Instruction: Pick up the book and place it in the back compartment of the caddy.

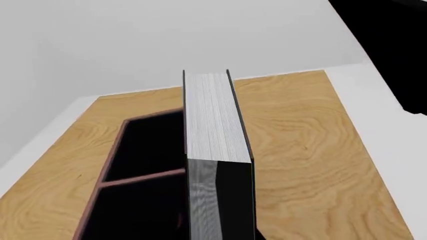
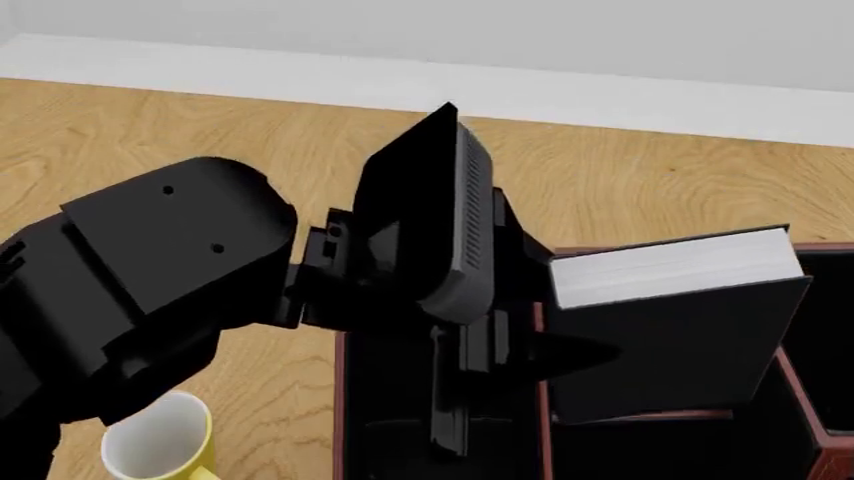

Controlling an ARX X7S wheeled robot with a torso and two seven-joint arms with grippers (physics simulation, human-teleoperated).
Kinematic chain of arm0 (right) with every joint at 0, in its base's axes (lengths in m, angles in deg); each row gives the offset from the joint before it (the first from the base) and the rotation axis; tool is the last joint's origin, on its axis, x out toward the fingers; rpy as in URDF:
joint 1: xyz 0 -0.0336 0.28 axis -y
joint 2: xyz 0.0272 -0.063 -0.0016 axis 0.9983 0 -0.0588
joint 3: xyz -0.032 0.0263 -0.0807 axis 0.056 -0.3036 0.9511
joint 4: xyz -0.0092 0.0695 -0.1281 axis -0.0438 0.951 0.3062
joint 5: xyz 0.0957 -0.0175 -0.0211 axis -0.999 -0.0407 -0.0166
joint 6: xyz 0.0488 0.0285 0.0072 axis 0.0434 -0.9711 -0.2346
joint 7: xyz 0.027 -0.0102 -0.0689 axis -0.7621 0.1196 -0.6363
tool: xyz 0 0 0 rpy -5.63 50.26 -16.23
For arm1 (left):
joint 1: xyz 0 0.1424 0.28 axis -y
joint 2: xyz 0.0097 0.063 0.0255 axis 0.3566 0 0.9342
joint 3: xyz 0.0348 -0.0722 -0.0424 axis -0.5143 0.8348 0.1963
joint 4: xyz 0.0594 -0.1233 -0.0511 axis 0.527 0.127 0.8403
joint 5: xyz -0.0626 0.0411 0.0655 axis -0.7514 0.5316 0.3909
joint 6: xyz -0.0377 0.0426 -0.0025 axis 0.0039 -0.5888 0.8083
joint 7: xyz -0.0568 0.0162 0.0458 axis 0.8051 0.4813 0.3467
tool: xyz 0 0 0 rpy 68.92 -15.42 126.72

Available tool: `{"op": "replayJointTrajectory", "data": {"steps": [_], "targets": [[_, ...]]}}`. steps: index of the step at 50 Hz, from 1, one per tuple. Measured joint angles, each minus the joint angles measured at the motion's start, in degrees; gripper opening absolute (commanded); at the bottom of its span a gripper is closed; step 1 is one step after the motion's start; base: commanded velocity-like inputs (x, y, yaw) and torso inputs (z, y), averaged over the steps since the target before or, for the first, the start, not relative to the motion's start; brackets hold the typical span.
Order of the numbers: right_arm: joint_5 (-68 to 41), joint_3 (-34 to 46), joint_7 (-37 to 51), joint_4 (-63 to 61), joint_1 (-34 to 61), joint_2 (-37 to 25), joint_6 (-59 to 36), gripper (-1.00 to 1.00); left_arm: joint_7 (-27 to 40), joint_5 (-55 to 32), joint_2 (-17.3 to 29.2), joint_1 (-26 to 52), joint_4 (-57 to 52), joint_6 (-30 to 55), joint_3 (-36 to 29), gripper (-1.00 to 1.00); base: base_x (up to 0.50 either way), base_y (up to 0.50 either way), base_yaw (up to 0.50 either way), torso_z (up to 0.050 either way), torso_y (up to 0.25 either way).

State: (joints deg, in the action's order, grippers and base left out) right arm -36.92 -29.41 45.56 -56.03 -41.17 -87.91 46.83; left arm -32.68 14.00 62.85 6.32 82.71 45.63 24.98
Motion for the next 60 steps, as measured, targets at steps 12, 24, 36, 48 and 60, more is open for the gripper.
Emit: {"op": "replayJointTrajectory", "data": {"steps": [12,24,36,48,60], "targets": [[0.5,0.1,-1.7,0.0,0.0,1.9,0.1,1.0,-0.2,0.4,-0.6,-1.0,1.6,-1.5,-1.5,-1.0,0.0,0.0,0.0,0.0,0.001],[0.4,0.2,-2.5,0.0,0.0,2.6,0.2,1.0,-0.3,0.2,-1.2,-1.5,2.8,-2.7,-2.4,-1.0,0.0,0.0,0.0,0.0,0.001],[-0.1,-0.4,-3.9,0.0,0.0,3.6,0.0,1.0,-0.6,0.7,-2.2,-1.9,5.8,-4.8,-3.9,-1.0,0.0,0.0,0.0,0.001,0.001],[0.1,-0.5,-5.7,0.0,0.0,5.4,0.1,1.0,-0.4,1.0,-3.0,-2.6,8.1,-6.6,-6.0,-1.0,0.0,0.0,0.0,0.0,0.001],[1.2,0.2,-7.3,0.0,0.0,7.4,0.7,1.0,0.4,0.5,-3.5,-3.1,9.7,-8.0,-7.9,-1.0,0.0,0.0,0.0,0.0,0.001]]}}
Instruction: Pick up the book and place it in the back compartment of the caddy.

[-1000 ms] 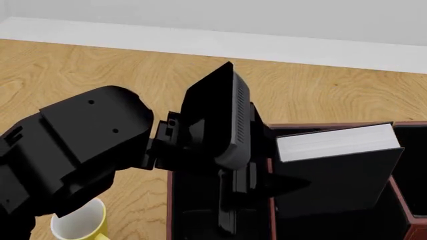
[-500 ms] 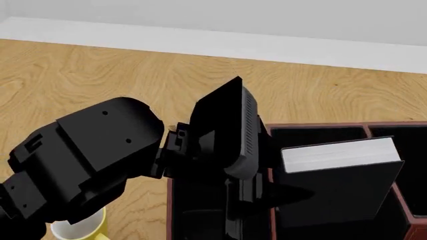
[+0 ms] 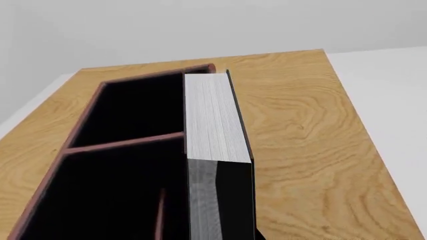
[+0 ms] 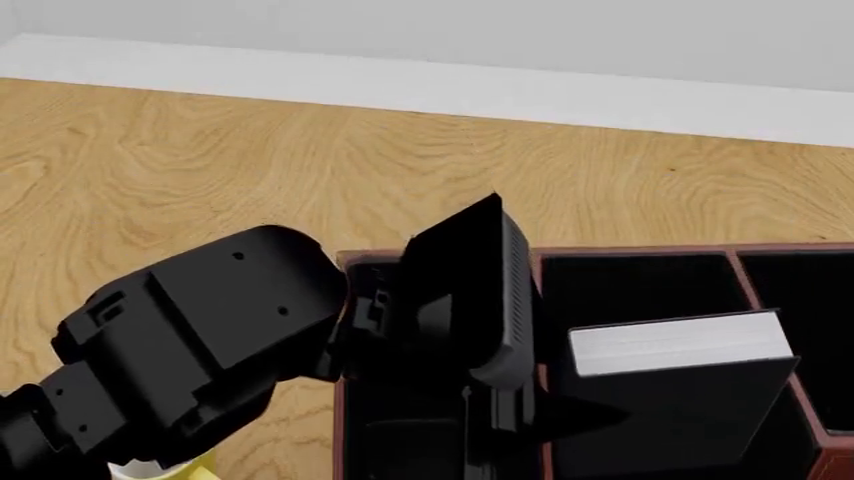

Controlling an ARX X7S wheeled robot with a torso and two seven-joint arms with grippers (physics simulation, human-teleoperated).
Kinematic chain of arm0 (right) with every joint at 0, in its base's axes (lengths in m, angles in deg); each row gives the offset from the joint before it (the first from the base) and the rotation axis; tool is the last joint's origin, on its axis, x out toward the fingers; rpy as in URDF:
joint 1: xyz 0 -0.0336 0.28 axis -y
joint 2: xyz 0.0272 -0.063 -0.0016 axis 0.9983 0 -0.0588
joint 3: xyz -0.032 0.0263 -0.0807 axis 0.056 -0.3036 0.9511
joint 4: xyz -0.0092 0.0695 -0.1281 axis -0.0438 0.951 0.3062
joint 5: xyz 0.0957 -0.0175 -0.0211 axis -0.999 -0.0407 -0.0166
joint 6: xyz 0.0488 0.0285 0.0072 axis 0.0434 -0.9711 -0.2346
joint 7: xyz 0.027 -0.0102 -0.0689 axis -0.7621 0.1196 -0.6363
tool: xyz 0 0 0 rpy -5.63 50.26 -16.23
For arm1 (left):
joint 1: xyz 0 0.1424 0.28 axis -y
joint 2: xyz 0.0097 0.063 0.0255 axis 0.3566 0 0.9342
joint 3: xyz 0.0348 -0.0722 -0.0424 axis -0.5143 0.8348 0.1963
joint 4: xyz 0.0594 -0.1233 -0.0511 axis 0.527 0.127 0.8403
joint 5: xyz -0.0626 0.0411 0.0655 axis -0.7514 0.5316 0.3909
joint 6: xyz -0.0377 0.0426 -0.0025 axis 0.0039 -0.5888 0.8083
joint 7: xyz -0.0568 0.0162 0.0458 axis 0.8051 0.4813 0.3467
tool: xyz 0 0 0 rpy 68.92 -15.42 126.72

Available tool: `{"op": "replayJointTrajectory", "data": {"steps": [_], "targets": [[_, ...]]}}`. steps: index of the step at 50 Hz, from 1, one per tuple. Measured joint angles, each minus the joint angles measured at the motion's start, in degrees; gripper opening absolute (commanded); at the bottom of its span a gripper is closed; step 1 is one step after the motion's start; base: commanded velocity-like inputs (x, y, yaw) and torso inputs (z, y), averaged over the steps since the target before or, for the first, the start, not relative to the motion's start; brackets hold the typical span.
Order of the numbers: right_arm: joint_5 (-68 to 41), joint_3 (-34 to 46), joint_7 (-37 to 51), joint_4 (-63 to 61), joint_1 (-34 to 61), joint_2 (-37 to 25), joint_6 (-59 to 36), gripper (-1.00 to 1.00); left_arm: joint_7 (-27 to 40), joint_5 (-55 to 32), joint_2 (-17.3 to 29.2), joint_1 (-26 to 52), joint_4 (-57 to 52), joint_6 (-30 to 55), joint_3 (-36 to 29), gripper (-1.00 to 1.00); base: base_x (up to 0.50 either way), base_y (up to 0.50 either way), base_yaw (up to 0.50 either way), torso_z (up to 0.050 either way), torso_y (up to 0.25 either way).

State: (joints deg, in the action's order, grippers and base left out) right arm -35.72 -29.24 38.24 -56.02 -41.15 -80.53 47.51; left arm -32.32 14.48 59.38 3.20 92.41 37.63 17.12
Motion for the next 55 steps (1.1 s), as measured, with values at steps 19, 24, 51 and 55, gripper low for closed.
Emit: {"op": "replayJointTrajectory", "data": {"steps": [19,24,51,55], "targets": [[0.8,0.1,-2.5,0.0,0.0,2.6,0.4,1.0,3.2,-5.9,-0.8,1.4,3.4,-4.9,-7.0,-1.0,0.0,0.0,0.0,0.001,0.001],[0.3,-0.7,-3.7,0.0,0.0,3.4,0.4,1.0,4.3,-7.3,-0.7,1.6,3.7,-6.0,-9.2,-1.0,0.0,0.0,0.0,0.0,0.0],[-0.7,0.5,-10.0,3.8,4.3,6.2,2.1,1.0,8.9,-7.7,0.3,0.3,3.0,-11.9,-16.1,-1.0,0.0,0.0,0.0,0.0,0.001],[-0.5,1.1,-10.7,4.4,4.8,6.6,2.4,1.0,9.9,-7.1,0.6,-0.5,2.5,-13.3,-16.6,-1.0,0.0,0.0,0.0,0.0,0.0]]}}
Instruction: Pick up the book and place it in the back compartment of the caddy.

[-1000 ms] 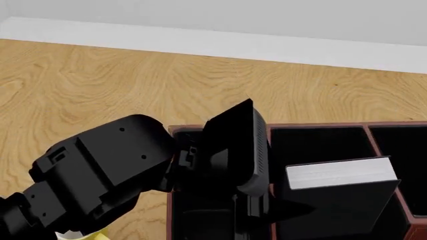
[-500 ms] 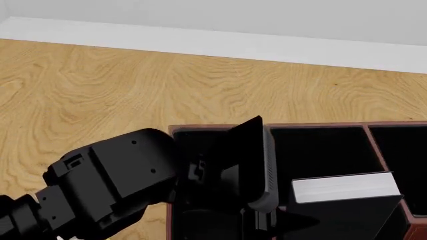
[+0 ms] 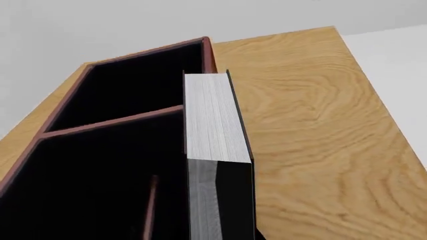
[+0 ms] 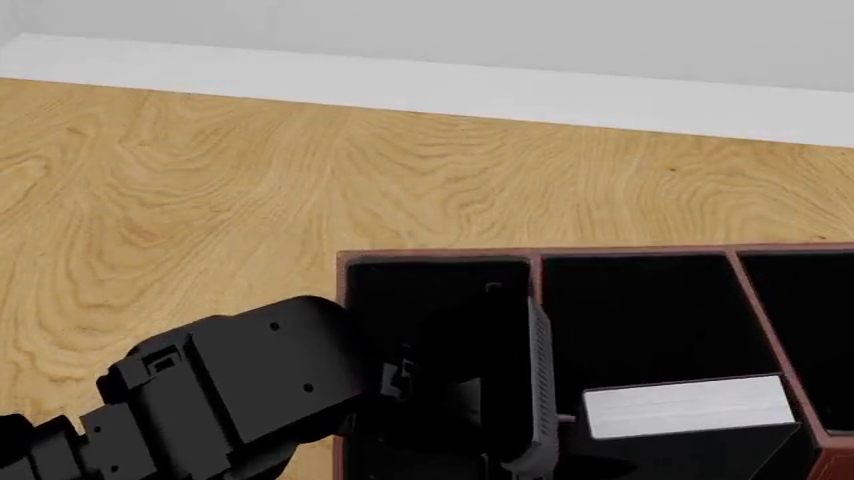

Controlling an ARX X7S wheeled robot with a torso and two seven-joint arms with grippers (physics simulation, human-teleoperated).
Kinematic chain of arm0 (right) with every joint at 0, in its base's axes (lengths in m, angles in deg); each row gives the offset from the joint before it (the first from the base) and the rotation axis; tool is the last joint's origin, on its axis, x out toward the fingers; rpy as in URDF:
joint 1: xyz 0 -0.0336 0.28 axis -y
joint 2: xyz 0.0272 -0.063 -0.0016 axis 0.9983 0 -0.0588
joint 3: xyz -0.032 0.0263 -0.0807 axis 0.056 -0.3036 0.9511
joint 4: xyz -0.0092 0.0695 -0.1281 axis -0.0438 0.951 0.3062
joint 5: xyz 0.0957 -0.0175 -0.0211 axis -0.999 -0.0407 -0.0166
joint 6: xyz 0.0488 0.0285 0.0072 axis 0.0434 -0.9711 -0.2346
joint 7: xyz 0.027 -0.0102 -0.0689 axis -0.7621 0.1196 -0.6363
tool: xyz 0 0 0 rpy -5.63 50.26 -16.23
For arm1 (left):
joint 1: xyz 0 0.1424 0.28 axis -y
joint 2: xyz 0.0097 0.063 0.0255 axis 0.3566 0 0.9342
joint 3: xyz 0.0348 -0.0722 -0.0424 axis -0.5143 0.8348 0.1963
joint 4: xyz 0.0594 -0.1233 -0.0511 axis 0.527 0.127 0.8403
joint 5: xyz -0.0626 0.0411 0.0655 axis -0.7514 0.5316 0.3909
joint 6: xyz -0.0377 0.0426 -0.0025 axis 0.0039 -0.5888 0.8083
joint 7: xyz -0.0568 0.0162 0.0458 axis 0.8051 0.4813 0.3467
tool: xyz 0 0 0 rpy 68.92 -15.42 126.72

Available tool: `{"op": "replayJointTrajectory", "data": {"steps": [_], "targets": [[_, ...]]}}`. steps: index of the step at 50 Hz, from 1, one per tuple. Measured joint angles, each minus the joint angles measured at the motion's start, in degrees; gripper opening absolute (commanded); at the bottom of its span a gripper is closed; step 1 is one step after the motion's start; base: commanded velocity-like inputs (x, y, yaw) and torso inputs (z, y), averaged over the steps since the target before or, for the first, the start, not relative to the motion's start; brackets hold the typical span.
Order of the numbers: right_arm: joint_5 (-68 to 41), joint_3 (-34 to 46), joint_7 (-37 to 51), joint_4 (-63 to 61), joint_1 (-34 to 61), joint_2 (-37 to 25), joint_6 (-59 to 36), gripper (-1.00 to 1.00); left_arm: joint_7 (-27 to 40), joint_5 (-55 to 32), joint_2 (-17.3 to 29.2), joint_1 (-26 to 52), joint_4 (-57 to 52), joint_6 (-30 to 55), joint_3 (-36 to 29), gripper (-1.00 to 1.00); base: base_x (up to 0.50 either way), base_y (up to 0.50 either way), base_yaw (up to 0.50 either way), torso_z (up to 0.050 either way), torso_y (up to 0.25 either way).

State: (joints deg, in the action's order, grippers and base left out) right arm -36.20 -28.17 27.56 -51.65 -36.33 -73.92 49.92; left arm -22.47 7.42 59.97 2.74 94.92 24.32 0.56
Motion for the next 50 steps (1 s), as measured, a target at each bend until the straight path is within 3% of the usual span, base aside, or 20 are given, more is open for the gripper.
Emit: {"op": "replayJointTrajectory", "data": {"steps": [31,50], "targets": [[0.4,5.5,-1.2,1.6,5.5,-0.5,-1.2,1.0,4.9,6.6,1.5,-4.4,-2.2,-9.4,-2.9,-1.0,0.0,0.0,0.0,0.0,0.001],[-0.6,8.7,-1.2,2.7,9.7,-1.7,-2.8,1.0,5.7,10.6,0.7,-7.7,2.8,-15.6,-4.5,-1.0,0.0,0.0,0.0,0.0,0.001]]}}
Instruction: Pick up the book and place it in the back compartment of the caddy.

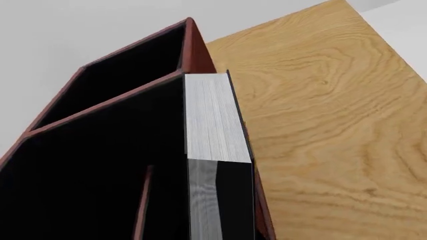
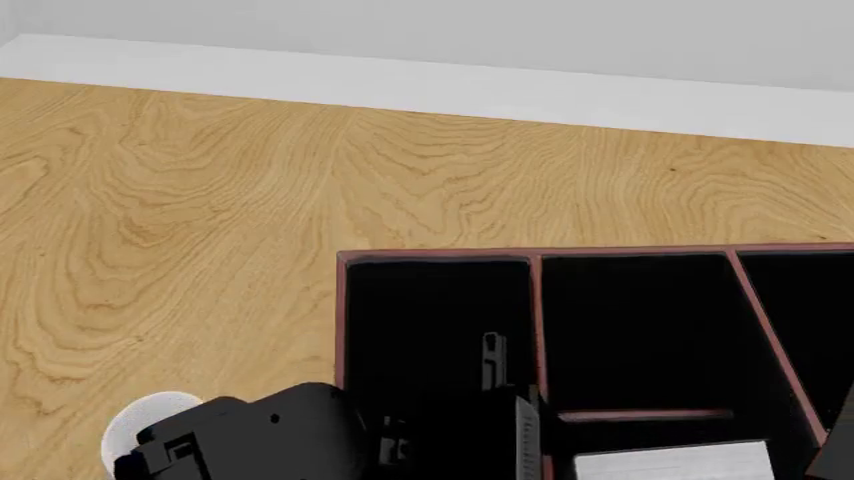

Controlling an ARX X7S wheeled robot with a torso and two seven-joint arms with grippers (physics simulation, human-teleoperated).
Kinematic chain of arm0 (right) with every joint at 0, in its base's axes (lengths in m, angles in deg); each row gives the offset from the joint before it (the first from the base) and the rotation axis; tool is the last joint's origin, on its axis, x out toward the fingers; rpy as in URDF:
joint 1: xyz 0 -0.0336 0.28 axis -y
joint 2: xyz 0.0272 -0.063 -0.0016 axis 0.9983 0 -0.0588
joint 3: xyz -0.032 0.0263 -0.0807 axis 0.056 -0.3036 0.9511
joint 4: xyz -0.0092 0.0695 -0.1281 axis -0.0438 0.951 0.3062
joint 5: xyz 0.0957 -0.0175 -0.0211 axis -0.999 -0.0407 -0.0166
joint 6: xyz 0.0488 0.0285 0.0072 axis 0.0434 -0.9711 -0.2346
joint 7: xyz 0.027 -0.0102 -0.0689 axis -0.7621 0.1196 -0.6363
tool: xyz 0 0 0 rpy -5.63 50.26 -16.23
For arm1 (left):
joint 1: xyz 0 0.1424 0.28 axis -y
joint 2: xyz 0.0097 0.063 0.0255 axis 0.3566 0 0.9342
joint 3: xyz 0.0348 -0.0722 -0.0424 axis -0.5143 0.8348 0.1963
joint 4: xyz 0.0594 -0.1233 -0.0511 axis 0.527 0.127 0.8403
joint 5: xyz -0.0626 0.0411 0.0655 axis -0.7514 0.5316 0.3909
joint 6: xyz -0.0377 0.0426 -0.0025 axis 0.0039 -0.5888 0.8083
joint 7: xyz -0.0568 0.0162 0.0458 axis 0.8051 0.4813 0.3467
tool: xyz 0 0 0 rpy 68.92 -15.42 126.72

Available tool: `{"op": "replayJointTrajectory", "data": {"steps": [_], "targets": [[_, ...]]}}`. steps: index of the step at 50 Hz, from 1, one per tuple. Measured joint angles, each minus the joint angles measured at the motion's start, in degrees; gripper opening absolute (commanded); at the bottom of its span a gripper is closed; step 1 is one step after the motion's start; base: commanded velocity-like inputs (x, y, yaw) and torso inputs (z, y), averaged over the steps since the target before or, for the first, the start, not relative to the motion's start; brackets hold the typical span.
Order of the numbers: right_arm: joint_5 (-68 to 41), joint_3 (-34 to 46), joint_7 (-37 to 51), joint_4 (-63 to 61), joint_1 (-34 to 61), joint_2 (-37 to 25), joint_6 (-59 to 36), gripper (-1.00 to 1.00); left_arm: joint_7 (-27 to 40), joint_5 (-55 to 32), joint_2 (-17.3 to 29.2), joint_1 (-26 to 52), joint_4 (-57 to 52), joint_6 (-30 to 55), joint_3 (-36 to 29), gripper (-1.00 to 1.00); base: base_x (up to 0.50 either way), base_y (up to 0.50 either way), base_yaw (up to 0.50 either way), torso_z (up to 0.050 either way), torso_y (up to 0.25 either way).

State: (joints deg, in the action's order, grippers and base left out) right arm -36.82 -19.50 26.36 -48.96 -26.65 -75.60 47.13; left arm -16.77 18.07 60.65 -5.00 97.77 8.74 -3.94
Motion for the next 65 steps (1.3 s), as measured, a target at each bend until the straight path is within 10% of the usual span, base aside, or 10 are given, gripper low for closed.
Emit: {"op": "replayJointTrajectory", "data": {"steps": [22,23,65], "targets": [[0.0,3.0,-0.2,1.1,3.2,-0.3,-1.0,1.0,1.8,4.6,-1.7,-3.1,6.3,-10.3,-1.9,-1.0,0.0,0.0,0.0,0.0,0.001],[-0.1,3.2,-0.2,1.1,3.4,-0.3,-1.1,1.0,1.9,4.7,-1.8,-3.1,6.5,-10.6,-2.1,1.0,0.0,0.0,0.0,0.0,0.0],[1.1,6.1,-0.7,1.3,5.9,0.3,-1.5,1.0,10.1,0.6,1.2,1.2,-1.8,-10.5,-0.8,1.0,0.0,0.0,0.0,0.0,0.0]]}}
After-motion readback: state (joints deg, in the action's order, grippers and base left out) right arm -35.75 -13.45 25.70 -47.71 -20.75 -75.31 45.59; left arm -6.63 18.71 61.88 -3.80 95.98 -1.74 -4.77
